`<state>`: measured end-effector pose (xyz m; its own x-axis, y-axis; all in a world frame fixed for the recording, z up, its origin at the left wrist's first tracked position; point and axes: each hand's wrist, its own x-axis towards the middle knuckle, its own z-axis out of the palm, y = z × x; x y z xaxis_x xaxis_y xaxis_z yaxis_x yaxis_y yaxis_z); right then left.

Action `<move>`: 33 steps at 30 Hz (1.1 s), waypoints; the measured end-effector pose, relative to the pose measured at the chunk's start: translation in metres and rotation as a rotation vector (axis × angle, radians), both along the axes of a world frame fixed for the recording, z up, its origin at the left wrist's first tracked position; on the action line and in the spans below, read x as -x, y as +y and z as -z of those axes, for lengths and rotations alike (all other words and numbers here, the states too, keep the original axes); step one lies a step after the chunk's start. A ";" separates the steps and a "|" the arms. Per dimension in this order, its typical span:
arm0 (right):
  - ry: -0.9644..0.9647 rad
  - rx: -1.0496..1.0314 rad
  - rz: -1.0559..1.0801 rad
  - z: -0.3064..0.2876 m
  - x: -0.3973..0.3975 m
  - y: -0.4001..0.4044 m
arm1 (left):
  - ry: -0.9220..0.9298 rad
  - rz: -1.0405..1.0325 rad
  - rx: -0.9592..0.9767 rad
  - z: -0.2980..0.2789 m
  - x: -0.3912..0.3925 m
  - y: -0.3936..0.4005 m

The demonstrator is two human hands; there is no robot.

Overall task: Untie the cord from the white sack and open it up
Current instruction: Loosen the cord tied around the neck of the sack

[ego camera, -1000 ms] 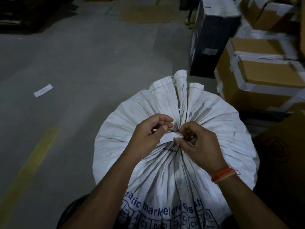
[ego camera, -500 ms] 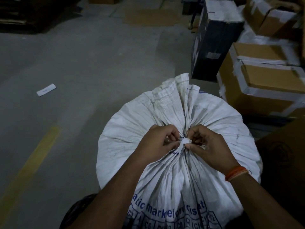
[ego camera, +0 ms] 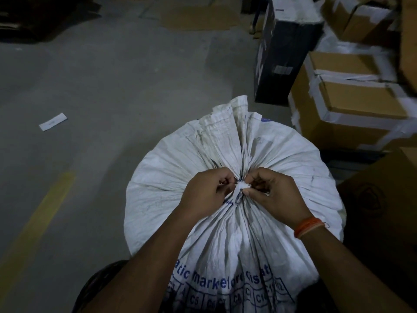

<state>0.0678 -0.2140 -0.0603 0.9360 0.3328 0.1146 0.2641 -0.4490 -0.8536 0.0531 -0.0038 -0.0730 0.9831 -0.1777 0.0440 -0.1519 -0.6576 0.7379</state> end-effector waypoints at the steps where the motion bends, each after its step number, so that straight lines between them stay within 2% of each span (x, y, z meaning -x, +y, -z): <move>1: 0.003 0.000 0.005 0.001 0.000 0.000 | 0.003 -0.005 0.020 0.000 0.000 0.000; 15: -0.018 0.021 0.018 -0.001 0.001 0.003 | 0.068 -0.081 0.081 -0.012 -0.004 -0.005; 23: -0.017 0.017 0.028 0.000 0.001 0.003 | -0.026 -0.077 0.025 -0.011 -0.002 -0.006; 33: 0.003 0.005 0.032 -0.001 0.001 0.004 | -0.052 -0.084 -0.003 -0.009 -0.003 -0.006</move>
<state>0.0670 -0.2101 -0.0592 0.9466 0.3030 0.1102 0.2469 -0.4615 -0.8521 0.0561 -0.0095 -0.0640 0.9909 -0.0951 0.0952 -0.1345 -0.6718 0.7284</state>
